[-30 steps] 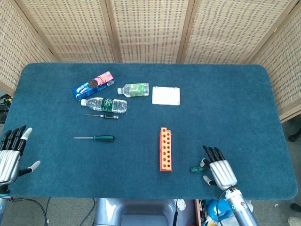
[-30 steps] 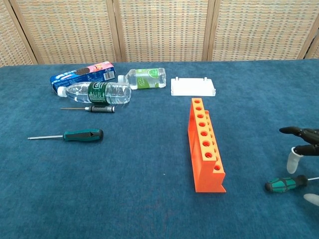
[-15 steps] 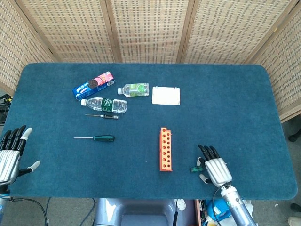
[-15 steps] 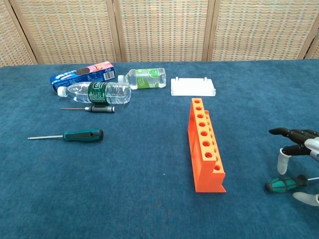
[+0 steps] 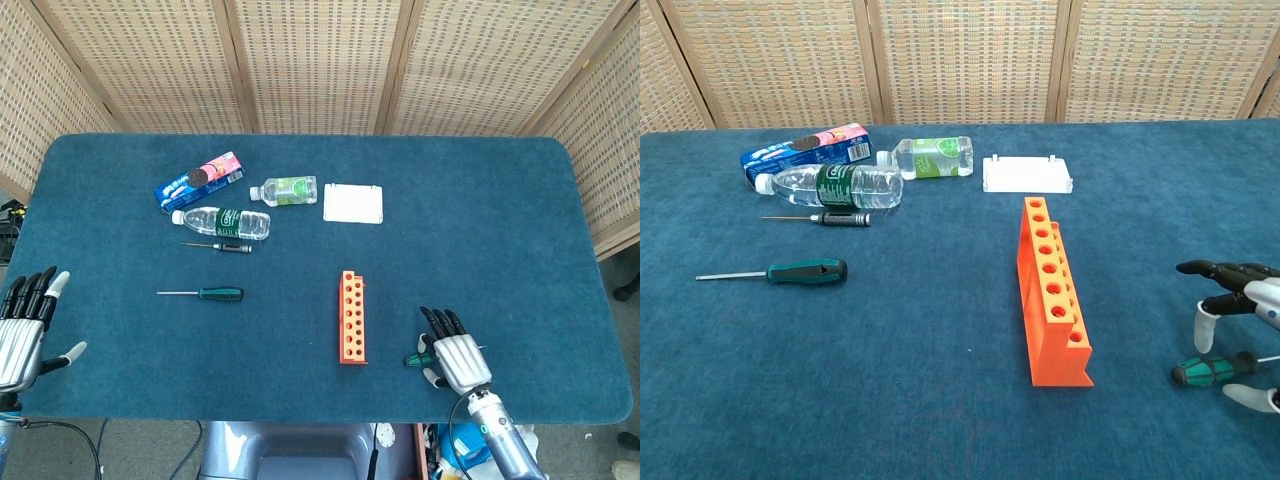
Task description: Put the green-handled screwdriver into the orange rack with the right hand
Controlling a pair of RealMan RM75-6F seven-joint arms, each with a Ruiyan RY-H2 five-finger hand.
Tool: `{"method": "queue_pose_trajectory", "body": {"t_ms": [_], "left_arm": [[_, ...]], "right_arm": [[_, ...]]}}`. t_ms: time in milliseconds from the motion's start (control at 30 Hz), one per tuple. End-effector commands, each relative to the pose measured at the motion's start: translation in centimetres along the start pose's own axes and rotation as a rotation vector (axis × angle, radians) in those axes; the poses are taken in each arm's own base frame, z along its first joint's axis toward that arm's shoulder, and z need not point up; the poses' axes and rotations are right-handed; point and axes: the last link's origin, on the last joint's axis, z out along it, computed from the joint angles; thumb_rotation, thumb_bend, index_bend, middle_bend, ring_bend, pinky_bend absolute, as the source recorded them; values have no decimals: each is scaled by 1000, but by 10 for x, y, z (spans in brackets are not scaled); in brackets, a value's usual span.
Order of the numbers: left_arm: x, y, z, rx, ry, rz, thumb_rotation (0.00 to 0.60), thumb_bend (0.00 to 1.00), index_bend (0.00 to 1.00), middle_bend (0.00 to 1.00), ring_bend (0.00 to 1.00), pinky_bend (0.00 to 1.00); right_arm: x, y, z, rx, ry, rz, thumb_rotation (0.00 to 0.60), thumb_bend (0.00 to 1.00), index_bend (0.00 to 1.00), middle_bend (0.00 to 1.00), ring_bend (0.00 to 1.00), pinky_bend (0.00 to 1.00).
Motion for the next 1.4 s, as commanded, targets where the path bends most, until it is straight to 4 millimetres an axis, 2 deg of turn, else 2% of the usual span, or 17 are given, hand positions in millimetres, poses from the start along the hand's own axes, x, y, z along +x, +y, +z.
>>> {"method": "queue_pose_trajectory", "body": {"t_ms": [33, 633, 1167, 1400], "left_arm": [[0, 0, 0, 1, 1, -1, 600, 0, 0, 0, 0, 0], [1, -1, 0, 0, 4, -6, 600, 0, 0, 0, 0, 0], [1, 0, 0, -6, 2, -13, 600, 0, 0, 0, 0, 0], [1, 0, 0, -6, 2, -12, 600, 0, 0, 0, 0, 0]], "right_arm": [[-1, 0, 1, 1, -6, -6, 600, 251, 455, 0, 0, 0], [-2, -3, 10, -10, -39, -31, 600, 251, 470, 0, 0, 0], [-6, -6, 12, -4, -37, -27, 600, 251, 593, 0, 0, 0], [5, -9, 12, 9, -2, 5, 600, 251, 613, 16, 0, 0]]}}
